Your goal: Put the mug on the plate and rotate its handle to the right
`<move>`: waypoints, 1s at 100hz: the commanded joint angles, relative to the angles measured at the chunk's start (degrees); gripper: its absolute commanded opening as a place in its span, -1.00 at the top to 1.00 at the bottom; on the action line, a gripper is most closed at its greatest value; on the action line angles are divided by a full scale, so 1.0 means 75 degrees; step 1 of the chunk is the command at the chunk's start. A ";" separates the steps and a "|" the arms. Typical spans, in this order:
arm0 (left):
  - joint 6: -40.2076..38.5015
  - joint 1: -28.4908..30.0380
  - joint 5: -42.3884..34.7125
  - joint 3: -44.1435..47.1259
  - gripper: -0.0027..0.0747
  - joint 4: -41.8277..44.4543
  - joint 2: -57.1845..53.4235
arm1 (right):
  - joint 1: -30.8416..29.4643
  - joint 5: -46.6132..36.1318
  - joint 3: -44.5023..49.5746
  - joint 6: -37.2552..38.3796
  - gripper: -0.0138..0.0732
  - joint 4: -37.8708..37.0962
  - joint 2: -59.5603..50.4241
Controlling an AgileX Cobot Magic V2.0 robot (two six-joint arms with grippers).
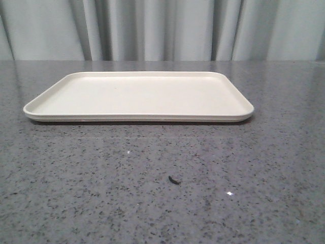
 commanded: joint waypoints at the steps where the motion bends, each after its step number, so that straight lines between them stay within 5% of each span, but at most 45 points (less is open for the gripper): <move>1: -0.0032 -0.0007 -0.0804 0.0032 0.98 0.0012 -0.0244 | -0.0001 -0.0658 -0.0013 -0.0039 0.82 -0.0110 -0.0163; 58: -0.0032 -0.0007 -0.1559 0.0032 0.98 -0.0033 -0.0244 | -0.0001 -0.0699 -0.0013 -0.0039 0.82 -0.0068 -0.0163; 81: -0.0154 -0.0007 -0.2413 0.0005 0.98 -0.0233 -0.0244 | -0.0001 -0.2132 -0.0015 -0.0019 0.82 0.0188 -0.0156; 100: -0.1037 -0.0007 -0.2693 -0.0098 0.98 -0.1226 -0.0244 | -0.0001 -0.3100 -0.0032 0.0435 0.82 0.1423 -0.0156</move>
